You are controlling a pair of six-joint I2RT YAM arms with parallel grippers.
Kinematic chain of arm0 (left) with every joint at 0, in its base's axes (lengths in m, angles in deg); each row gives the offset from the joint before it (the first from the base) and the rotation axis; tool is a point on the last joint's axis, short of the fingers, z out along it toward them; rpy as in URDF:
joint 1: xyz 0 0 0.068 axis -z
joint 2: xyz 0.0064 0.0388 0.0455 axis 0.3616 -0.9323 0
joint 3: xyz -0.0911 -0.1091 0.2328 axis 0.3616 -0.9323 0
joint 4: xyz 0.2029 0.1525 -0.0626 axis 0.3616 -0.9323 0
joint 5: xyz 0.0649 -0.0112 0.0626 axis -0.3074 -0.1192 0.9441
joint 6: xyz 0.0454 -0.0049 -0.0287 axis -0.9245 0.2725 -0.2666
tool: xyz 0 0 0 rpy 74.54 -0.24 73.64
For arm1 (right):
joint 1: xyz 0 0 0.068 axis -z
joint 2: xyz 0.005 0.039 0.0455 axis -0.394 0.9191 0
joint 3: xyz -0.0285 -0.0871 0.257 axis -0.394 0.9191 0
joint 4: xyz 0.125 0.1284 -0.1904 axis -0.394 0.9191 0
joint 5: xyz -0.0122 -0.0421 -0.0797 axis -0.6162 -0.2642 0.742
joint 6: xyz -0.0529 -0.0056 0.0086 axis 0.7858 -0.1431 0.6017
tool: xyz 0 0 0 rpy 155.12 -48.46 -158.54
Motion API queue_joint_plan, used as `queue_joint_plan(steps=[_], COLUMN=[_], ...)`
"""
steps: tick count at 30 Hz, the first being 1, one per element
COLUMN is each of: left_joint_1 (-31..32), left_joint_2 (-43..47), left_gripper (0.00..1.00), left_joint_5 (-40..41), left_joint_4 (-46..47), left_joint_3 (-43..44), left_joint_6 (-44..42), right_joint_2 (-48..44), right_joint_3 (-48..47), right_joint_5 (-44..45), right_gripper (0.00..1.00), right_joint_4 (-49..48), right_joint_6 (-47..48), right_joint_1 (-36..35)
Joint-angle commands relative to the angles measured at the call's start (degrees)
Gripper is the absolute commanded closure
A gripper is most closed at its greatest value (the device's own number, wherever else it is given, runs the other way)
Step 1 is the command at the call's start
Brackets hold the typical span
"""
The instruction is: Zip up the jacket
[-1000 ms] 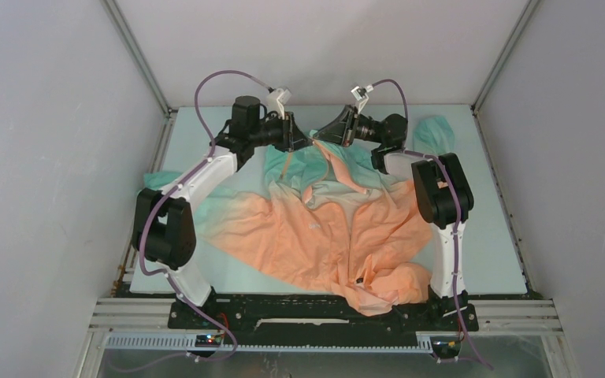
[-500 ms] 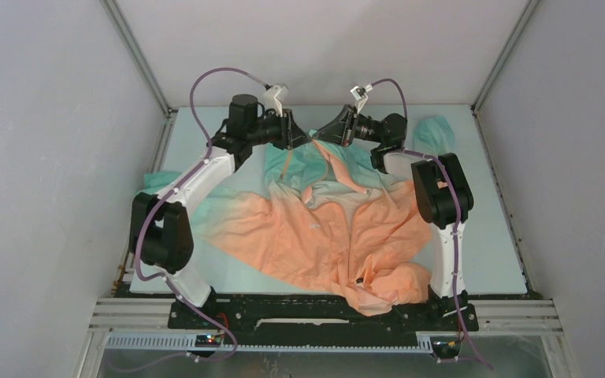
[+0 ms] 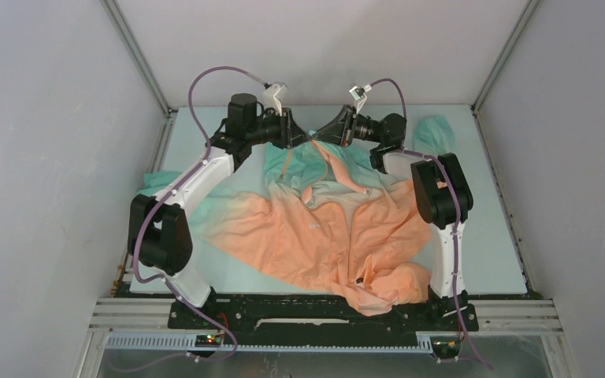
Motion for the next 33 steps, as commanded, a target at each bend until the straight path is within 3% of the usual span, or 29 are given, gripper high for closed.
queue_joint_plan(steps=[1,21,24,28,33], left_joint_1=[0.8,2.0,2.2,2.4,2.5], left_joint_2=[2.0,2.2,2.1,2.8,3.6], left_gripper=[0.68,0.76,0.70,0.70,0.63], left_joint_5=[-0.2,2.2,2.7,3.8,4.1], left_joint_4=[0.6,-0.6,-0.9,-1.1,-0.6], left_joint_3=[2.8,2.3,2.3,1.6,0.4], left_joint_6=[-0.8,-1.8,-2.1,-2.5,-1.9], right_joint_2=[-0.5,-0.3,-0.2,-0.2,0.1], right_joint_3=[-2.6,-2.9,-3.0,-3.1,-3.4], right_joint_5=[-0.3,-0.3,-0.3,-0.4,-0.4], right_gripper=[1.00,1.00,1.00,1.00,1.00], right_joint_4=[-2.3,-2.3,-2.3,-2.4,-3.0], right_joint_6=[-0.2,-0.4,-0.5,-0.6,-1.3], right_joint_1=[-0.2,-0.3,-0.3,-0.3,-0.3])
